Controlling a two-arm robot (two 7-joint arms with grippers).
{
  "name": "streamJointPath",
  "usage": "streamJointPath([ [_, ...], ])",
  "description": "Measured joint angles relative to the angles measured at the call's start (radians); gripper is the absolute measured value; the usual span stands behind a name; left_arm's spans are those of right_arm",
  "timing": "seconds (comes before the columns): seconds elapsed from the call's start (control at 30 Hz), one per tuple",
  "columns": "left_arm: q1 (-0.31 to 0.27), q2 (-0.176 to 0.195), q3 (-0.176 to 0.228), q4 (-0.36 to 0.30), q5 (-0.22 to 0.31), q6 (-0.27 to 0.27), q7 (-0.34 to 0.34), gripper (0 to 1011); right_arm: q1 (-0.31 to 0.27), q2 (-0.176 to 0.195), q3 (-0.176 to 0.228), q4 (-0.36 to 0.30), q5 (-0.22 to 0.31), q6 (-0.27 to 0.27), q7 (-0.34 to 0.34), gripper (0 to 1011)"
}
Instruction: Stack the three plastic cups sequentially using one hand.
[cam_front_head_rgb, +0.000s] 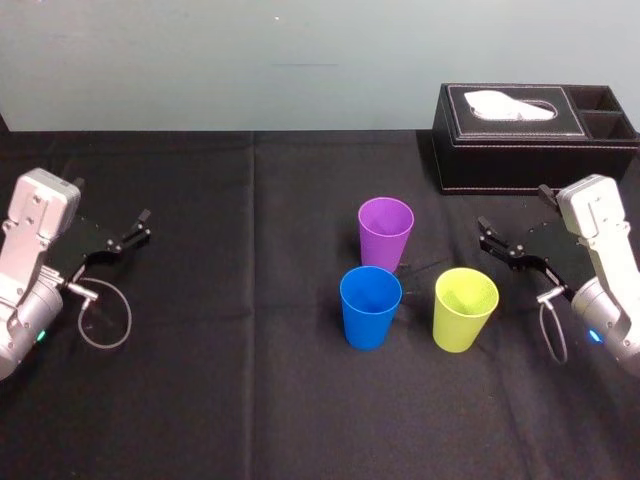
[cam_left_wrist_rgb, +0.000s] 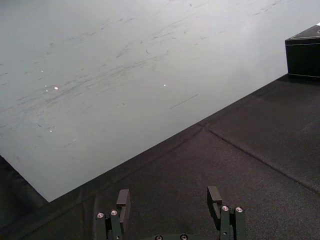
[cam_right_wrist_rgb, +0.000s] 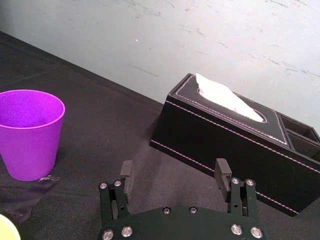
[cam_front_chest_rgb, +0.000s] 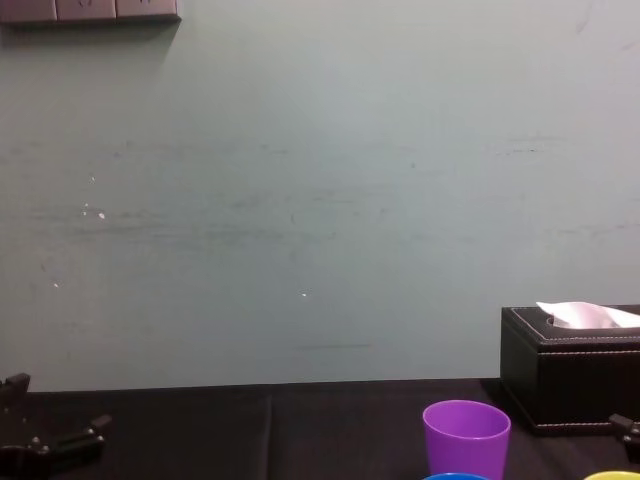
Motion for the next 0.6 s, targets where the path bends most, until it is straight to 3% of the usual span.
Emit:
streamJointPath([
  [0.6,0.0,0.0,0.0,0.0,0.0,0.0,0.0,1011,0.0,0.0,0.0,0.0,0.0,0.0,0.0,1000],
])
